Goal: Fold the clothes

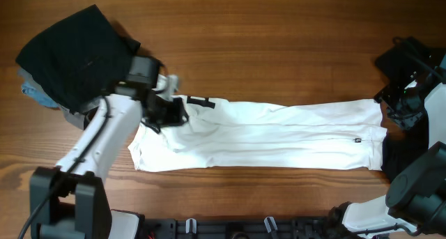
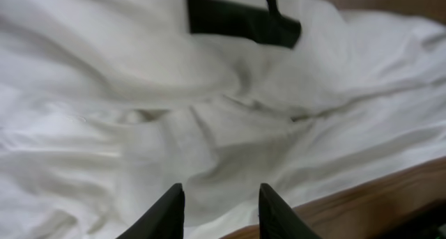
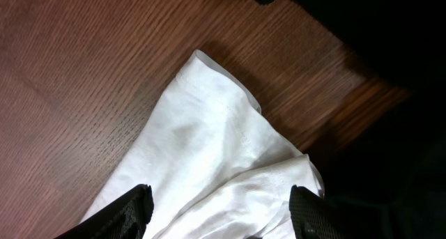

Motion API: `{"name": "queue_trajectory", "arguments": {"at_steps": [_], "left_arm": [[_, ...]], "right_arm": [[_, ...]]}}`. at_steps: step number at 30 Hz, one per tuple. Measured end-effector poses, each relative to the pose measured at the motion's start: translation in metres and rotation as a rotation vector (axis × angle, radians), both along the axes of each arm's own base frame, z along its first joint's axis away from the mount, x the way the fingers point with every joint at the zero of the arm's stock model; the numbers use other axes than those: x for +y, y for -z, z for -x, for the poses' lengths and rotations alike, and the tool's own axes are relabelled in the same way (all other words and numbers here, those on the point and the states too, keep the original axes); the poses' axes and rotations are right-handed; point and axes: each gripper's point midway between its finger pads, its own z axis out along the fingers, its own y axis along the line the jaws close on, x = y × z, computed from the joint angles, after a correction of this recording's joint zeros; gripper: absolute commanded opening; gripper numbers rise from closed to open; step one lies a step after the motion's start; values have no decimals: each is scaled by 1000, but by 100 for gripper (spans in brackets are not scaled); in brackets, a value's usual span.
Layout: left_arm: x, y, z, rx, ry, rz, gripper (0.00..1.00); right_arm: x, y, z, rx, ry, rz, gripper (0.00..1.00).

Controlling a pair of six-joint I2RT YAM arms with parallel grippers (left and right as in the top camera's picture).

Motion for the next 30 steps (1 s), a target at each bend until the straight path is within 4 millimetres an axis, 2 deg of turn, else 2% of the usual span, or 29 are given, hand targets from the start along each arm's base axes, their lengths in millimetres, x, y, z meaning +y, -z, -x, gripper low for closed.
{"name": "queue_trajectory", "arguments": {"at_steps": [3,6,12,14,18,19,21,27,28,30], "left_arm": [[-18,6,22,38,122,-43,53],[-28,13,33,53,198,-78,59],[-28,29,35,52,254,-175,60],[-28,36,31,55,254,-189,46],[-24,52,33,98,260,-221,7],[-24,54,34,106,264,-221,4],[-24,54,36,115,269,-215,4],[-33,49,60,215,284,-141,4],[-35,48,63,227,286,-132,11],[-36,47,64,229,290,-124,15]], "right_arm": [[0,0,0,1,0,0,68],[0,0,0,1,0,-1,68],[0,0,0,1,0,0,68],[0,0,0,0,0,0,68],[0,0,0,0,0,0,68],[0,0,0,0,0,0,68],[0,0,0,0,0,0,68],[0,0,0,0,0,0,68],[0,0,0,0,0,1,68],[0,0,0,0,0,0,68]]}}
